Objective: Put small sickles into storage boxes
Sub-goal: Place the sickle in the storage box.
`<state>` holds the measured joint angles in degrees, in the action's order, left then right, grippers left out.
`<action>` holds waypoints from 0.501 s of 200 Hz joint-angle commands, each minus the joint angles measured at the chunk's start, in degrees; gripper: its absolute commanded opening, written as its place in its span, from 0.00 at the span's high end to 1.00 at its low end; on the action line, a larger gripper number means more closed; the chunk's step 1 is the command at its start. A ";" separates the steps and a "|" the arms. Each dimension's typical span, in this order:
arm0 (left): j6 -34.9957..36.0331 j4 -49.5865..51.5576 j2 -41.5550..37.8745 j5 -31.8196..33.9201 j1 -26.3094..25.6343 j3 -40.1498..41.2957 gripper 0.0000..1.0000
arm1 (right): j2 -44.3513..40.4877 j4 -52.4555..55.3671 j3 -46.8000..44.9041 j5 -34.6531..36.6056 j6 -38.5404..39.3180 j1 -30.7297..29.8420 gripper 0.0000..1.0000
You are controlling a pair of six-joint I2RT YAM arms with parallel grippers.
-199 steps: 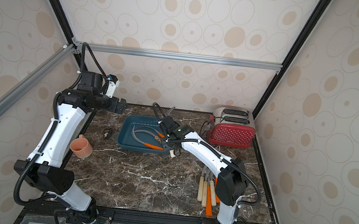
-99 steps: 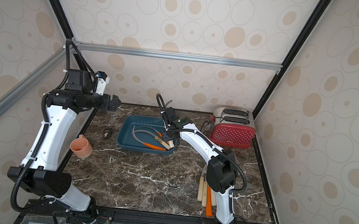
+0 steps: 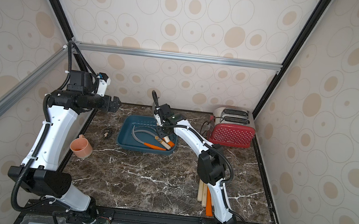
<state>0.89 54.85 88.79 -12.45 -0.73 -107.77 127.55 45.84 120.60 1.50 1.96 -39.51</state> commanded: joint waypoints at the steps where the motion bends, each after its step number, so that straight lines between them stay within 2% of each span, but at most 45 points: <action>1: 1.33 0.08 -1.47 0.32 0.20 -0.63 0.01 | 2.92 2.93 4.38 0.11 6.60 -1.90 1.00; 45: 1.31 0.08 -1.09 0.27 0.24 -0.27 0.01 | 9.29 7.05 10.53 5.84 12.74 -5.34 1.00; 100: 1.33 -0.29 -1.34 0.51 0.29 0.23 0.01 | 12.48 7.28 12.65 11.94 16.52 -7.92 1.00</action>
<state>0.93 54.78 88.79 -12.32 -0.69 -107.11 139.46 52.03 130.63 8.69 14.59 -46.89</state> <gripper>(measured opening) 0.992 0.256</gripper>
